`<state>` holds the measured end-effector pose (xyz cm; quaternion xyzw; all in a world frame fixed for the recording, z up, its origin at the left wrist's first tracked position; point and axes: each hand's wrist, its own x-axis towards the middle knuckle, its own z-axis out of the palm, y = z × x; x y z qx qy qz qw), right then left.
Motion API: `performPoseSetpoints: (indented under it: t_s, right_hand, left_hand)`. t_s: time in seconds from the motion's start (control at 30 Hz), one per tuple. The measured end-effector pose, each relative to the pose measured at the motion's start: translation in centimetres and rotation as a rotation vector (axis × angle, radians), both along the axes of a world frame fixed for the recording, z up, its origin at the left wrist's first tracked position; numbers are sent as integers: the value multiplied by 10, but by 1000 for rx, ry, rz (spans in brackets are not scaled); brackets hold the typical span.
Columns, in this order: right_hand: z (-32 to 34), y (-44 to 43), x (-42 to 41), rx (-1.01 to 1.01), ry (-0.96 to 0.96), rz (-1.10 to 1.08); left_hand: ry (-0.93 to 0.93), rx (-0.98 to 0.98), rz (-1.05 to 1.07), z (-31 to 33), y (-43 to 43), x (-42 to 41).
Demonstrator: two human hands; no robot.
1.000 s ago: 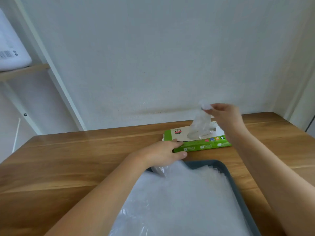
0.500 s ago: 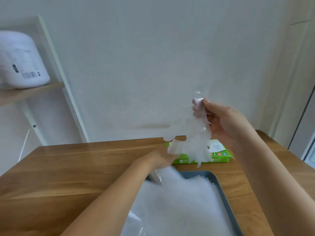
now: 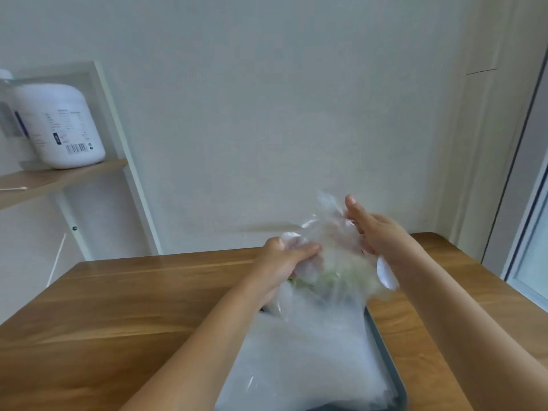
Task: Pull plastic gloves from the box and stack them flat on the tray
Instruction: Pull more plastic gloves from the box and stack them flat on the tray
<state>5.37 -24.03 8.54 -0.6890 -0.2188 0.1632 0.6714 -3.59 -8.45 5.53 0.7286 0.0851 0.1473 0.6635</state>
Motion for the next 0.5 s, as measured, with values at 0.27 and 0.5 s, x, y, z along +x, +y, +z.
performPoseSetpoints:
  t_s: [0.27,0.5]
  right_hand:
    - [-36,-29,-18,122,233,167]
    - [-48,-42,-18,-33,112,-157]
  left_hand:
    - [71,-81,65,-8,-5,-18]
    - [56,116,193,-18,-9,-26]
